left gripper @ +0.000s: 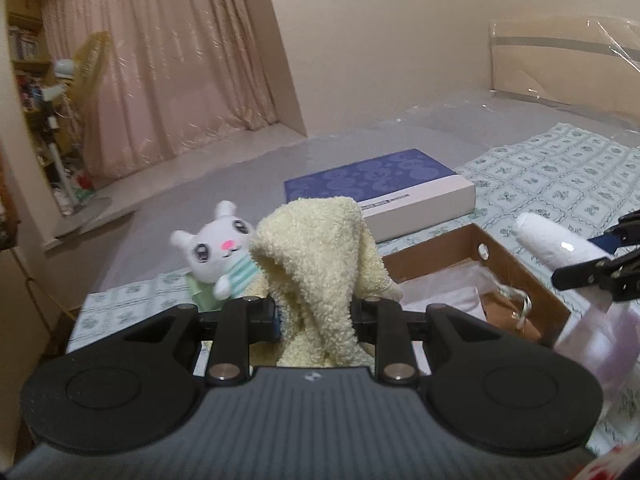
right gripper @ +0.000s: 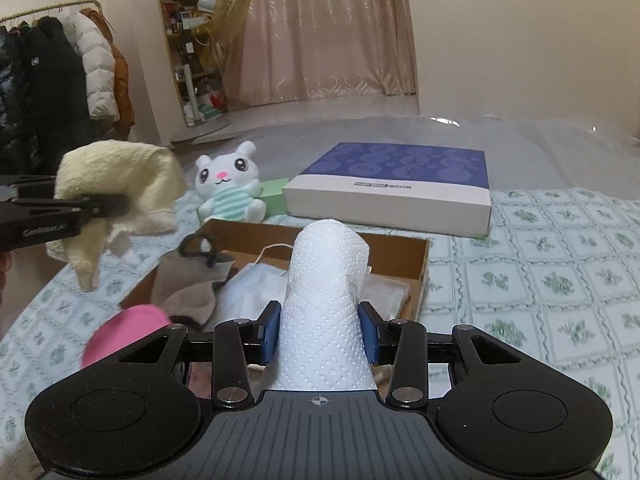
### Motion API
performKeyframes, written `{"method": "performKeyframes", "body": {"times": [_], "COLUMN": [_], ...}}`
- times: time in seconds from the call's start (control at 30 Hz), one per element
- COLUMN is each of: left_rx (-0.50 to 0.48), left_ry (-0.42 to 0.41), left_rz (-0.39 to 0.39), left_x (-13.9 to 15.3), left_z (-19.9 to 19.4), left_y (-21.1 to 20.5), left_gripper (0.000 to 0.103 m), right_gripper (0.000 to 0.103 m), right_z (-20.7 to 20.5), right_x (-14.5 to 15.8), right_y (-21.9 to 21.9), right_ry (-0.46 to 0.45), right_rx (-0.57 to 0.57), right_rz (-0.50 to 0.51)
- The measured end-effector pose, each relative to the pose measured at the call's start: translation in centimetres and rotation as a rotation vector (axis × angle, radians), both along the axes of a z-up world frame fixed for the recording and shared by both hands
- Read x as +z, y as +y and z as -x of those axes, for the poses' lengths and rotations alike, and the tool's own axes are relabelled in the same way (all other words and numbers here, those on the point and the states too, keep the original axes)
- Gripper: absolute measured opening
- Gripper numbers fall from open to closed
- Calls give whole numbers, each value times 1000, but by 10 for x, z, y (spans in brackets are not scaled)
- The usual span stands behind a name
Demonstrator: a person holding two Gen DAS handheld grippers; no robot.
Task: Organize soft objects
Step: 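Carry the yellow towel with the left tool while the right tool carries the white towel to the box, then open the left tool over the box while the right tool releases the white towel there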
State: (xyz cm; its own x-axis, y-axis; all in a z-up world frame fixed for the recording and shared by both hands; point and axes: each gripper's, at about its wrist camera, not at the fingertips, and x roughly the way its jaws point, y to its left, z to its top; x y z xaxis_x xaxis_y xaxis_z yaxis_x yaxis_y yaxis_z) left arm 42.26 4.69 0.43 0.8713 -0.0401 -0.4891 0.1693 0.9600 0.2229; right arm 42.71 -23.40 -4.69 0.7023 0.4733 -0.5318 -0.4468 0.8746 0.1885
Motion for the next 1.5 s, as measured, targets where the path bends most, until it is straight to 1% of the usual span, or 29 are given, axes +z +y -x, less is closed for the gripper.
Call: {"method": "performKeyframes", "body": {"times": [0.13,0.3,0.37,0.43,0.5,0.57,0.63,0.67,0.83,0.93,0.97,1.03,1.07,1.13,1.2,1.5], "left_rx": [-24,-49,-49,-50,-12,-13,-14,-7,12,27,26,34,35,35,33,32], "left_ry": [55,111,128,167,197,186,188,184,140,135,135,146,152,165,177,211], "left_rz": [48,81,89,88,50,28,40,50,83,97,101,97,97,97,104,141], "left_x": [-14,-37,-48,-60,-74,-82,-84,-83,-67,-60,-58,-57,-57,-57,-57,-57], "left_z": [-37,-72,-82,-92,-100,-97,-94,-93,-85,-81,-80,-78,-77,-74,-70,-52], "left_y": [-4,-11,-12,-12,-14,-12,-4,0,19,28,30,33,34,36,38,42], "left_gripper": [24,26,32,45,54,54,59,59,59,59,59,59,59,60,60,60], "right_gripper": [41,41,41,41,41,41,41,41,41,42,44,70,74,75,75,75], "right_z": [-22,-40,-46,-51,-55,-59,-61,-63,-66,-68,-69,-72,-74,-77,-79,-61], "right_x": [-8,-16,-18,-21,-24,-27,-30,-32,-34,-33,-33,-33,-34,-35,-36,-37], "right_y": [5,11,14,17,19,20,21,22,27,30,32,33,32,28,24,12], "right_ry": [13,23,26,31,40,51,56,60,63,54,52,51,50,58,87,117], "right_rx": [5,6,6,11,13,11,7,7,9,1,-11,-44,-70,-78,-67,-87], "right_rz": [10,22,27,29,26,25,25,27,30,28,29,24,19,-8,-39,-30]}}
